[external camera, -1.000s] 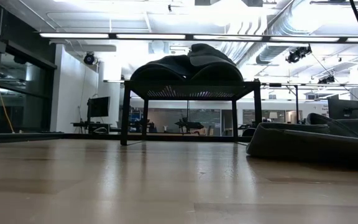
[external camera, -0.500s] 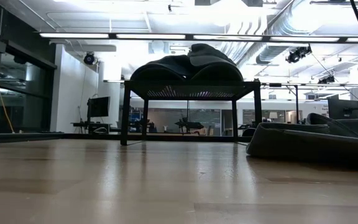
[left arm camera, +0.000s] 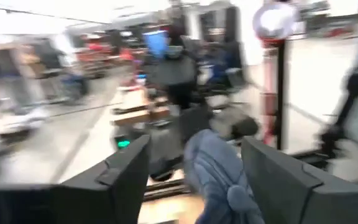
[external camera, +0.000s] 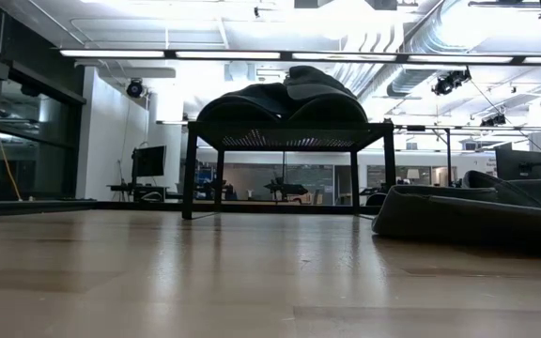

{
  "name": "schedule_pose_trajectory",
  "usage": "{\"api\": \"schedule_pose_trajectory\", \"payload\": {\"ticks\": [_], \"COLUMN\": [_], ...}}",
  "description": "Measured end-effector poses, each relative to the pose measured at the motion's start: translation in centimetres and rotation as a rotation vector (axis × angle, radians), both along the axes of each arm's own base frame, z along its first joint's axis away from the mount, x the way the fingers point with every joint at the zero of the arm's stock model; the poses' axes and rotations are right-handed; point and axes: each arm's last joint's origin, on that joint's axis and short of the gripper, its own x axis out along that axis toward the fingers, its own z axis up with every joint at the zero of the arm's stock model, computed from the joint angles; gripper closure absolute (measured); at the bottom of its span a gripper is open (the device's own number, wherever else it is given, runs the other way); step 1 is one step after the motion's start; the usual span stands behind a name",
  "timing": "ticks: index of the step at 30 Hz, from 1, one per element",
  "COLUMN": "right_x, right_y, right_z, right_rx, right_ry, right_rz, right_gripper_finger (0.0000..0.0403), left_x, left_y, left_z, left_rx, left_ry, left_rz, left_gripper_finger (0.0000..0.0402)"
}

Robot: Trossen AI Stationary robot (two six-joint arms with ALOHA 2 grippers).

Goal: Pick & Place hat
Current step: Stack the blue cap on the blue cap on the shelf

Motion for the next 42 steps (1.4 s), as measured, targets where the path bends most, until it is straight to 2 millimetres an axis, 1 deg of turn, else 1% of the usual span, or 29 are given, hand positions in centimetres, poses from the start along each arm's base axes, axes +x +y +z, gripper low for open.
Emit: {"api": "schedule_pose_trajectory", "payload": {"ticks": [3,7,9,13,16,19,22,23,25,27,29,31,33,35,38,40,42], "right_x": [-0.4,-0.5,-0.5,-0.7,-0.8,-1.1,-1.2,-1.2,-1.3,-1.3,-1.3,-1.4,-1.4,-1.4,-1.5,-1.5,-1.5], "right_y": [0.0,-0.1,-0.2,-0.5,-0.9,-1.2,-1.5,-1.6,-1.8,-2.1,-2.4,-2.6,-2.7,-2.8,-2.8,-2.8,-2.8], "right_z": [0.0,0.0,0.0,-0.2,-0.4,-0.7,-0.9,-0.9,-1.0,-0.9,-1.0,-1.0,-1.0,-1.0,-1.2,-1.2,-1.3], "right_rx": [-0.018,-0.022,-0.022,-0.028,-0.036,-0.047,-0.052,-0.054,-0.056,-0.055,-0.054,-0.053,-0.052,-0.052,-0.051,-0.050,-0.049], "right_ry": [0.017,0.026,0.033,0.052,0.078,0.119,0.142,0.145,0.150,0.150,0.151,0.153,0.157,0.158,0.170,0.179,0.181], "right_rz": [-0.036,-0.046,-0.050,-0.060,-0.081,-0.112,-0.127,-0.135,-0.146,-0.153,-0.162,-0.167,-0.169,-0.173,-0.172,-0.171,-0.162], "right_gripper_finger": [0.0397,0.0397,0.0397,0.0397,0.0397,0.0397,0.0397,0.0397,0.0397,0.0397,0.0397,0.0397,0.0397,0.0397,0.0397,0.0397,0.0397], "left_x": [-1.1,-1.4,-1.2,0.3,0.9,0.6,0.6,0.9,2.1,2.6,4.1,4.9,6.1,6.4,6.3,6.0,5.6], "left_y": [-0.4,-0.3,0.0,0.1,-0.4,-1.3,-2.1,-2.4,-3.1,-3.8,-4.3,-5.0,-5.6,-6.0,-6.6,-6.5,-6.4], "left_z": [0.0,-1.2,-2.2,-3.4,-3.4,-2.4,-1.6,-1.6,-2.4,-3.3,-4.2,-4.9,-5.0,-4.8,-4.1,-3.8,-3.3], "left_rx": [-0.002,-0.015,-0.017,0.017,0.110,0.180,0.220,0.239,0.285,0.357,0.449,0.524,0.574,0.637,0.693,0.722,0.714], "left_ry": [0.002,0.125,0.221,0.338,0.350,0.336,0.376,0.401,0.452,0.538,0.629,0.696,0.694,0.672,0.614,0.604,0.570], "left_rz": [0.071,0.163,0.218,0.260,0.268,0.297,0.298,0.307,0.303,0.290,0.340,0.408,0.476,0.524,0.593,0.611,0.619], "left_gripper_finger": [0.0141,0.0139,0.0138,0.0138,0.0138,0.0138,0.0138,0.0138,0.0138,0.0138,0.0138,0.0138,0.0138,0.0138,0.0138,0.0138,0.0138]}}
